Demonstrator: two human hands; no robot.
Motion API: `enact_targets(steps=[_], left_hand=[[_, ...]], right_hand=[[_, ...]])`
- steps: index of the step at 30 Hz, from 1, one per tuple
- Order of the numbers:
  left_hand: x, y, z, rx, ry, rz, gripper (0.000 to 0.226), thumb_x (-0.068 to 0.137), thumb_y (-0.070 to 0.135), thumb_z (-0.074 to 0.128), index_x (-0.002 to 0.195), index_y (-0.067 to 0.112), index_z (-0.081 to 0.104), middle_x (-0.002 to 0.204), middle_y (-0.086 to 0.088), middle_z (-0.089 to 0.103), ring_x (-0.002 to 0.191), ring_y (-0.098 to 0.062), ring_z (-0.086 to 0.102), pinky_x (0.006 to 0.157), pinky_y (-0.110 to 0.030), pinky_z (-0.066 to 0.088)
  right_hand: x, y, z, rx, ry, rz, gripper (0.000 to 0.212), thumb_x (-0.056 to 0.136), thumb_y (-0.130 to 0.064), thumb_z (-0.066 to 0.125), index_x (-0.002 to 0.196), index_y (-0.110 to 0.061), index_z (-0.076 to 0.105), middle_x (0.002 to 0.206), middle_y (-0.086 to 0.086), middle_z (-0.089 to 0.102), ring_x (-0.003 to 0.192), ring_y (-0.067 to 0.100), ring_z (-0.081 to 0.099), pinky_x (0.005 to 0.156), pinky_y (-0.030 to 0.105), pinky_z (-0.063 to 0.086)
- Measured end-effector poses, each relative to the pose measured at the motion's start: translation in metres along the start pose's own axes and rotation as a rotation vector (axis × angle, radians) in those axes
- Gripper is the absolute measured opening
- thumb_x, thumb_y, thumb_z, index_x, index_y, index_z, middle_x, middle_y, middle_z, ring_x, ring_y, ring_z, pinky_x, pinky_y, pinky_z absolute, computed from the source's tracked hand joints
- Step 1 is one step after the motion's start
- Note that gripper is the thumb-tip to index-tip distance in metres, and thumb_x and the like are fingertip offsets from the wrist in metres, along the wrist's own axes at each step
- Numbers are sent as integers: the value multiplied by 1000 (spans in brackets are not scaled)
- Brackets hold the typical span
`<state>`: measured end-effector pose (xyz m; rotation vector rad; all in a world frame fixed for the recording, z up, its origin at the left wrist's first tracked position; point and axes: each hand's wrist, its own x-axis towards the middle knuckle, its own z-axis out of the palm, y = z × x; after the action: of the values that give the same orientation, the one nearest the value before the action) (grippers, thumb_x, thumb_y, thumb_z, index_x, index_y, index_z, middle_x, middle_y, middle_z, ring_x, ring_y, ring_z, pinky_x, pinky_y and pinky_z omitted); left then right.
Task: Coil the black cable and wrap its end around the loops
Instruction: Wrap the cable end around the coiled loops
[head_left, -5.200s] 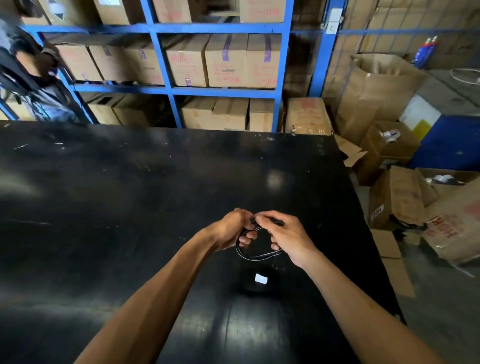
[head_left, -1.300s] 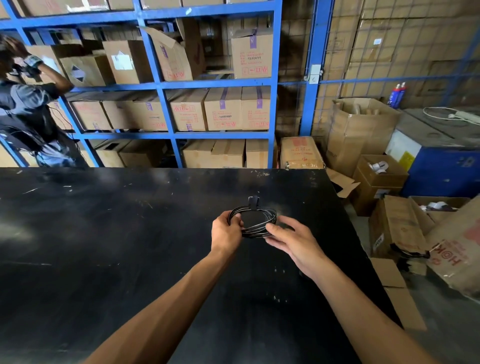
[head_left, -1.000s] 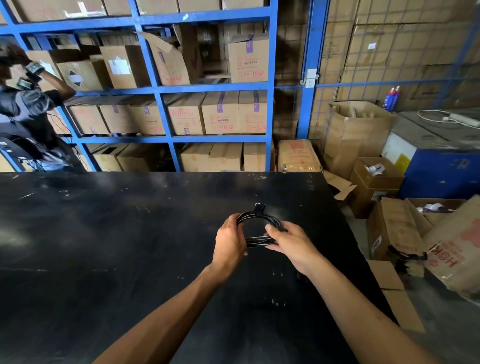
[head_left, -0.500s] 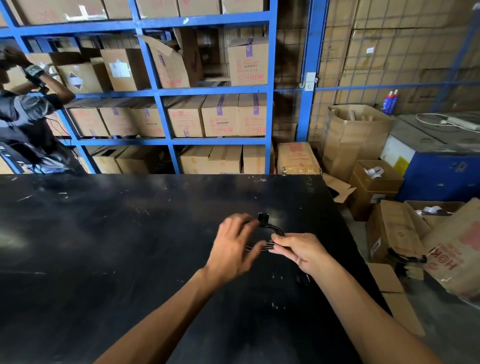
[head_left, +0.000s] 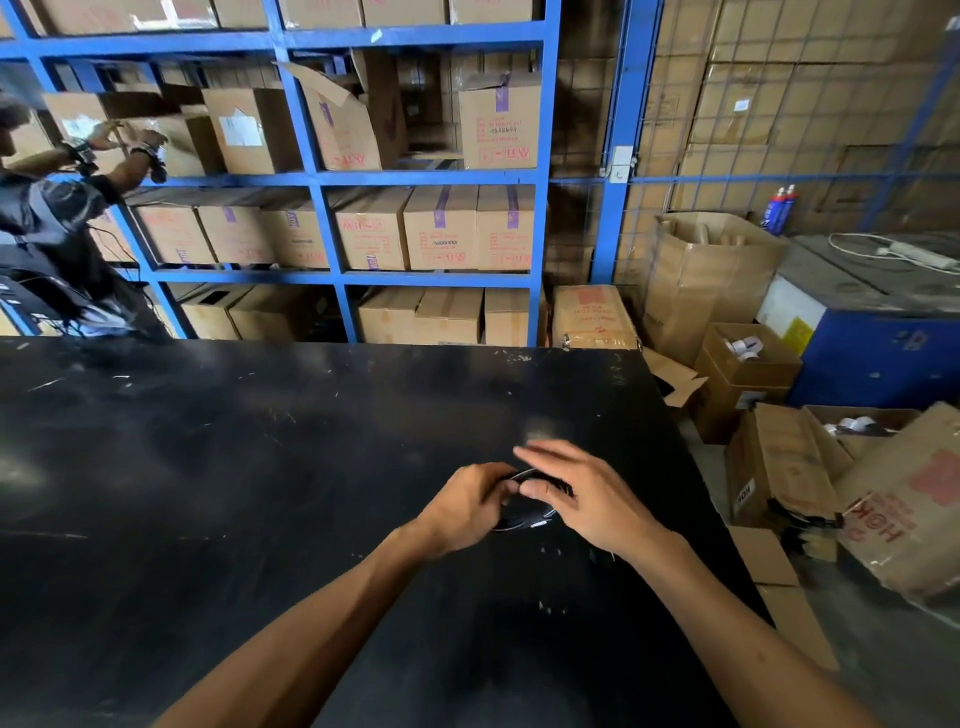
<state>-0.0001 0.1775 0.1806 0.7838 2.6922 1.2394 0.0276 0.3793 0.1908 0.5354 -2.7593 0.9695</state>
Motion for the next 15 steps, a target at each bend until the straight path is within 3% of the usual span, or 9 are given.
enact_targets(steps=[3,5,8,10,12,15], left_hand=[[6,1,-7,-217,-52,-105,26,99,19,46,89,0,61,70,-6,52,60,-16,46,58,-34,39],[8,4,-5,-219,7,-139,24,100,19,47,91,3,63,69,-4,52,59,-17,45,58,-35,39],[7,10,5,-133,195,-155,17,99,18,50,109,12,62,79,4,63,69,-15,59,62,-25,44],[8,14,9,-107,289,-159,16,99,14,50,110,12,60,87,1,70,78,-18,66,63,-20,46],[10,17,11,-134,335,-213,16,97,10,49,105,10,63,82,-1,71,72,-14,66,59,-20,49],[15,18,11,-226,392,-342,19,94,7,48,98,10,66,72,3,66,57,-7,56,46,-12,40]], right_hand=[[-1,-6,3,-52,35,-54,44,100,-12,64,144,-11,58,114,9,69,103,21,69,87,38,58],[2,-12,11,-110,88,-14,39,101,-4,61,140,-6,61,109,15,69,101,29,70,85,39,58],[9,-18,20,-115,119,78,31,103,-7,56,133,-5,65,108,17,70,101,31,70,86,42,57],[11,-22,25,-60,152,129,31,105,-10,54,133,-3,65,111,17,71,101,29,71,90,36,56],[12,-25,29,-26,206,180,34,106,-14,53,136,-1,63,114,18,72,104,29,71,93,31,53],[9,-28,32,-29,259,248,37,106,-19,54,139,-2,62,114,20,71,108,33,68,94,35,50]])
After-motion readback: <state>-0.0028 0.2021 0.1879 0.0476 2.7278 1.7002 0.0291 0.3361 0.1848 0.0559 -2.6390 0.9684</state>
